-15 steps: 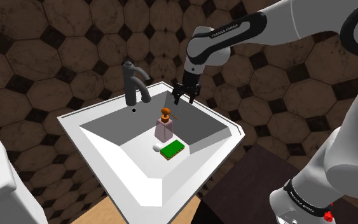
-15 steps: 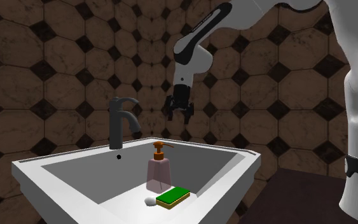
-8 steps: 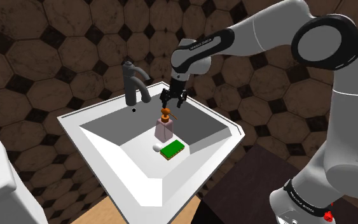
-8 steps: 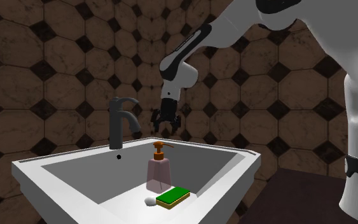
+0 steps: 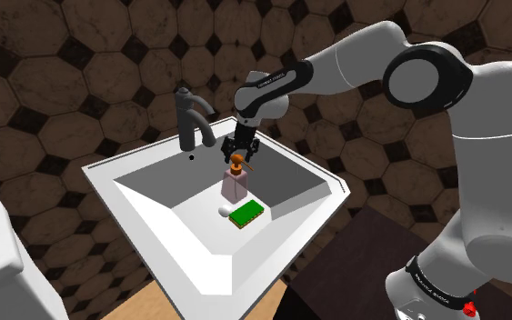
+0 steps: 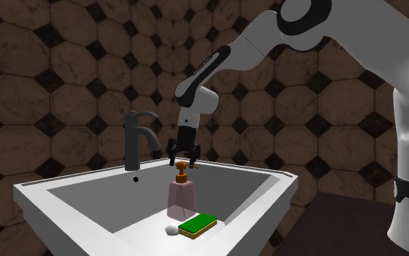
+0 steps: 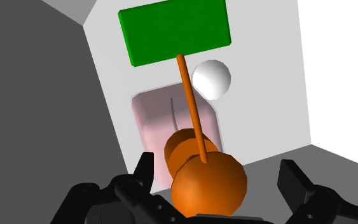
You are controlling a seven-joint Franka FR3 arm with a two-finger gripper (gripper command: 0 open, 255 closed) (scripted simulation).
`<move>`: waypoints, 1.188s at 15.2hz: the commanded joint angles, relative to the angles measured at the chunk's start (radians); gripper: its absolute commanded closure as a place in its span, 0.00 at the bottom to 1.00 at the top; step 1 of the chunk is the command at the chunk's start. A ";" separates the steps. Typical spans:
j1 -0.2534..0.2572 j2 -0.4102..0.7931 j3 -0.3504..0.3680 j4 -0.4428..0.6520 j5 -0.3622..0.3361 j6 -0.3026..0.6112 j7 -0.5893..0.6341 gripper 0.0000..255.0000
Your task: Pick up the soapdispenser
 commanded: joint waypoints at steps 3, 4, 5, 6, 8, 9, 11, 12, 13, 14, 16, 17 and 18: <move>-0.001 0.025 0.002 0.002 0.004 0.023 -0.008 0.00; -0.001 0.025 0.002 0.002 0.004 0.023 -0.008 0.00; -0.001 0.025 0.002 0.002 0.004 0.023 -0.008 1.00; -0.001 0.025 0.002 0.001 0.004 0.024 -0.008 1.00; -0.001 0.025 0.002 0.001 0.004 0.024 -0.008 1.00; -0.001 0.025 0.002 0.001 0.004 0.024 -0.008 1.00; -0.001 0.025 0.002 0.001 0.004 0.024 -0.008 1.00; -0.001 0.025 0.002 0.001 0.004 0.023 -0.008 1.00; -0.001 0.025 0.002 0.001 0.004 0.023 -0.008 1.00; -0.001 0.025 0.002 0.002 0.004 0.023 -0.008 1.00; 0.000 0.008 0.000 0.003 0.001 0.005 -0.002 1.00; 0.000 -0.001 0.000 0.003 -0.001 -0.003 0.001 1.00; 0.000 -0.009 -0.001 0.004 -0.002 -0.013 0.004 1.00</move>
